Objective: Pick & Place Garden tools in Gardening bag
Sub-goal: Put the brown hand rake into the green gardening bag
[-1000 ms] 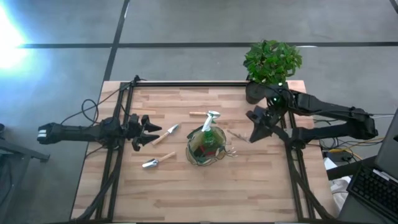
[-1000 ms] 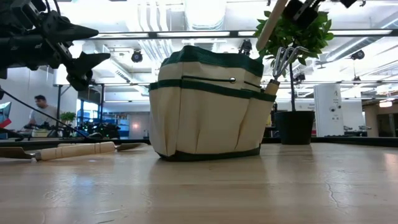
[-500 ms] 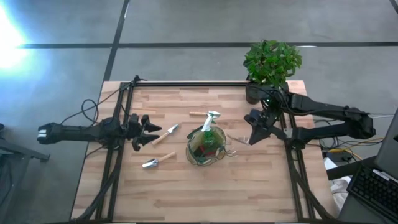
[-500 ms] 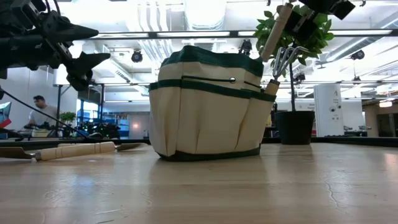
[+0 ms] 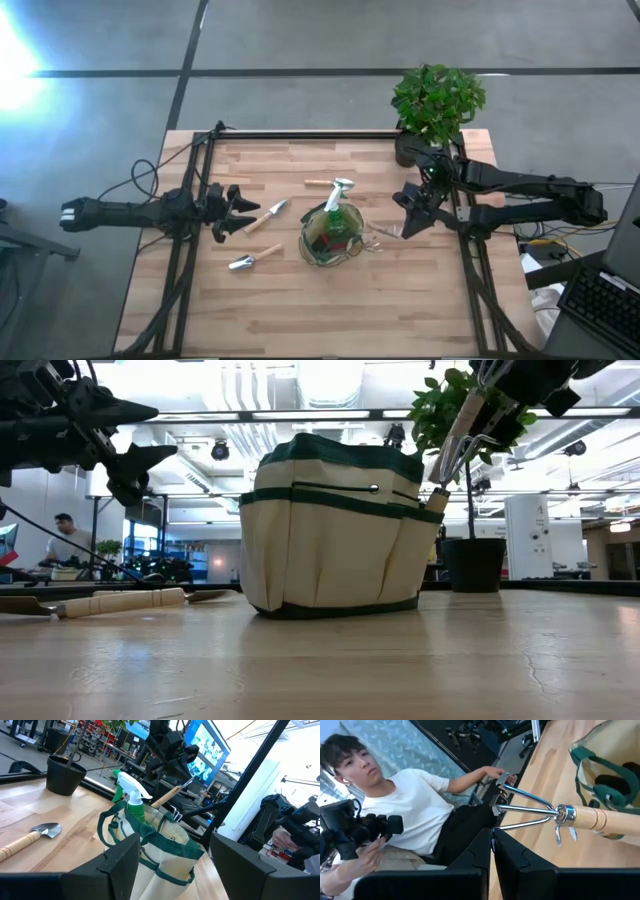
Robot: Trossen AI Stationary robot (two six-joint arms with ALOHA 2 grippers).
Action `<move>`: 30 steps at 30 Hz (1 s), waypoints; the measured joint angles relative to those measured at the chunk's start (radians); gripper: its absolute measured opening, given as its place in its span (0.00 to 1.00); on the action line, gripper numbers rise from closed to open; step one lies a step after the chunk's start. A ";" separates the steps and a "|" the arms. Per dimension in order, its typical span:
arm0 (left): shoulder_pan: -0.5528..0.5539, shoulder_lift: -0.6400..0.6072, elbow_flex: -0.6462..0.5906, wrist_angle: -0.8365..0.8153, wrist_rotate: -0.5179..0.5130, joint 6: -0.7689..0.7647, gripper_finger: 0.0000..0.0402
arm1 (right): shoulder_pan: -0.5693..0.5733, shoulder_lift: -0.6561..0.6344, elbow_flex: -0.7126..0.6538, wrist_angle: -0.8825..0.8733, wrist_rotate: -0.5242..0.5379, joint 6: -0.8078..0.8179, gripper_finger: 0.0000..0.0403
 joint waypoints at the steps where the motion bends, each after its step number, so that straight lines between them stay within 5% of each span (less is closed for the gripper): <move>1: 0.000 0.000 0.000 0.000 0.000 0.000 0.61 | 0.000 0.000 -0.006 0.001 0.000 0.000 0.02; 30: 0.000 0.000 0.000 0.000 0.000 0.000 0.61 | -0.016 0.126 -0.053 0.185 -0.012 0.026 0.02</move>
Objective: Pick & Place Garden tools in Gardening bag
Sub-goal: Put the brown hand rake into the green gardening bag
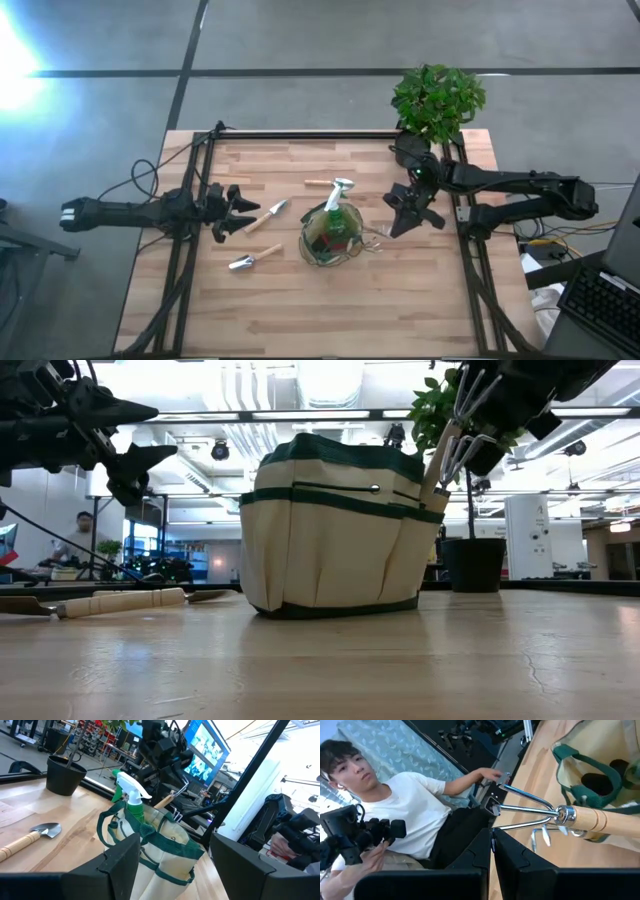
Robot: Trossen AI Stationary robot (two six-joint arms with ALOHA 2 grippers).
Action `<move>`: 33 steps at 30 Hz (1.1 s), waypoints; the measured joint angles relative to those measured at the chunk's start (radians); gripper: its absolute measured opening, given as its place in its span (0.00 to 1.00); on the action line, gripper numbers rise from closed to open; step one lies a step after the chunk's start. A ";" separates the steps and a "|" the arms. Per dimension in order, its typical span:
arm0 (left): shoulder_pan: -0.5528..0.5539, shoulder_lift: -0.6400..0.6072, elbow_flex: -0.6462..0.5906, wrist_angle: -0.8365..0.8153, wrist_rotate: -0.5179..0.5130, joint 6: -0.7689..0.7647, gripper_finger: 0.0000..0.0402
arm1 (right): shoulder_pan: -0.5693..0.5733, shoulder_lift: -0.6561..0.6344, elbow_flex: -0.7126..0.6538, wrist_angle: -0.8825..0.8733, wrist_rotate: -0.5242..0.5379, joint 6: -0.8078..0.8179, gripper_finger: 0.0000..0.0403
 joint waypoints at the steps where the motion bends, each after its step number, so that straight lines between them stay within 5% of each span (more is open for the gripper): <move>1: 0.000 0.000 0.000 0.000 0.000 0.000 0.61 | 0.000 0.010 0.000 -0.001 -0.001 -0.006 0.02; 33: 0.000 0.000 0.000 0.000 0.000 0.000 0.61 | -0.040 0.051 0.025 -0.004 -0.020 -0.054 0.02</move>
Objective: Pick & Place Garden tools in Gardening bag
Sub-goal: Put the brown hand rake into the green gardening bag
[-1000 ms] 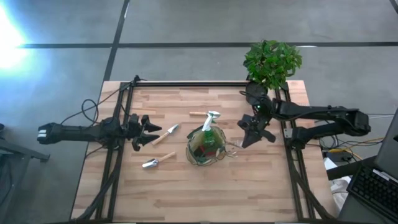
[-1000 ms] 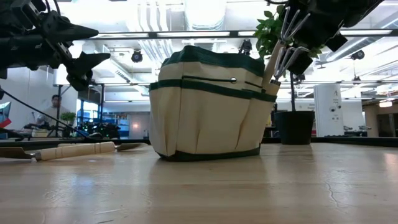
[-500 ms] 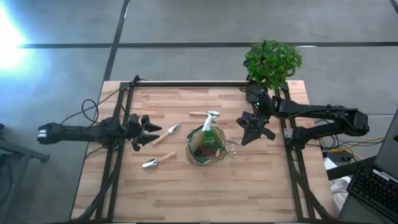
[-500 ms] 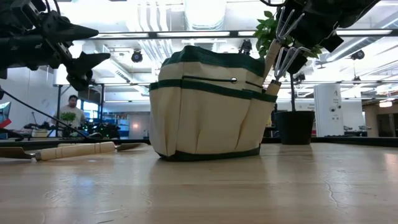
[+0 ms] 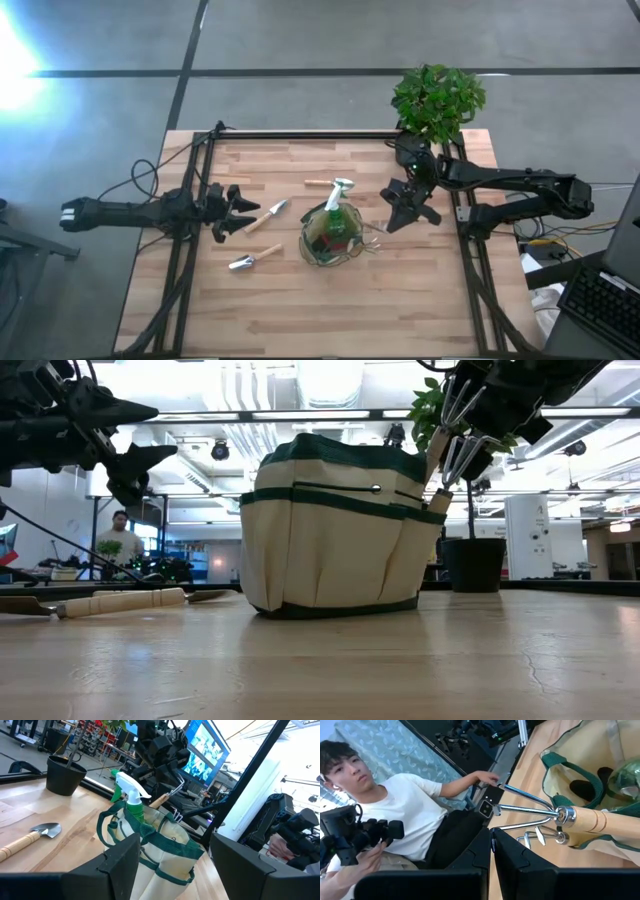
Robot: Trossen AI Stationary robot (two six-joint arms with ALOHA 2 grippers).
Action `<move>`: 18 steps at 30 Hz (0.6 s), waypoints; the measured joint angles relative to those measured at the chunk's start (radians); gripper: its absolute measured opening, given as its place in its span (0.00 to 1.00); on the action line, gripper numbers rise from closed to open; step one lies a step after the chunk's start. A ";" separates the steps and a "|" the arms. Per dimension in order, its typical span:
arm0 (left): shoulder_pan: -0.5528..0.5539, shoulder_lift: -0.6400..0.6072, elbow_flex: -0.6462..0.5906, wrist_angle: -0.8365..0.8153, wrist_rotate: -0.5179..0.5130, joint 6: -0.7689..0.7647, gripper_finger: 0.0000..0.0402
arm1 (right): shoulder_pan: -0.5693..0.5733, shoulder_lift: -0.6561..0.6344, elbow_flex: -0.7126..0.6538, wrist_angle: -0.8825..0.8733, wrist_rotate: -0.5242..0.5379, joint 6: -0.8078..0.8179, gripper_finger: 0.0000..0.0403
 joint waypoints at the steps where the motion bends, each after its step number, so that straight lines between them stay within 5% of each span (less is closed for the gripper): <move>1: 0.000 0.000 0.000 0.000 0.000 0.000 0.61 | 0.000 0.000 0.000 0.000 0.008 0.000 0.02; 18: 0.000 0.000 0.000 0.000 0.000 0.000 0.61 | 0.000 0.000 -0.017 -0.007 0.049 0.020 0.02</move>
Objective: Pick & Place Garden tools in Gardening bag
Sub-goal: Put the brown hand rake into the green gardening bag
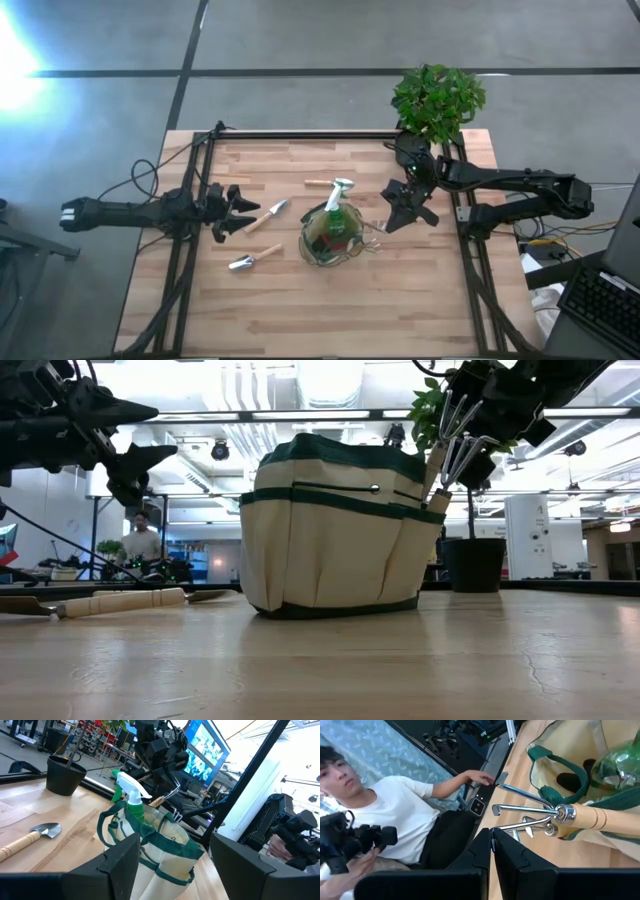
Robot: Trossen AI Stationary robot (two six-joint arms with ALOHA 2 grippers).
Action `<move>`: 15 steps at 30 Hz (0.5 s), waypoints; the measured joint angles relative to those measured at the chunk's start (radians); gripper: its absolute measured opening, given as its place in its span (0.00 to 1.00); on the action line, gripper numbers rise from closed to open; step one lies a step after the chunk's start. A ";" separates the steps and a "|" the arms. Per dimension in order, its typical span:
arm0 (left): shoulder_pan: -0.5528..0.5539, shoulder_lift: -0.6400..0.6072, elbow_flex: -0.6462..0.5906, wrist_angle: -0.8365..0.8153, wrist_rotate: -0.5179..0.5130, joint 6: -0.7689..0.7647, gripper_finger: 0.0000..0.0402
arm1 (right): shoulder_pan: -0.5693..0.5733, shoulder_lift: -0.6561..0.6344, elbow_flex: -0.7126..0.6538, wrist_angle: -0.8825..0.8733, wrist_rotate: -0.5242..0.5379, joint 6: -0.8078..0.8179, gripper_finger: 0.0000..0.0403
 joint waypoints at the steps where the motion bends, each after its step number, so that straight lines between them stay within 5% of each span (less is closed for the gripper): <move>1: 0.000 0.000 0.000 0.000 0.000 0.000 0.61 | 0.000 0.000 -0.001 0.001 0.000 0.013 0.02; 15: 0.000 0.000 0.000 0.000 0.000 0.000 0.61 | 0.001 0.000 -0.001 0.055 0.077 0.214 0.02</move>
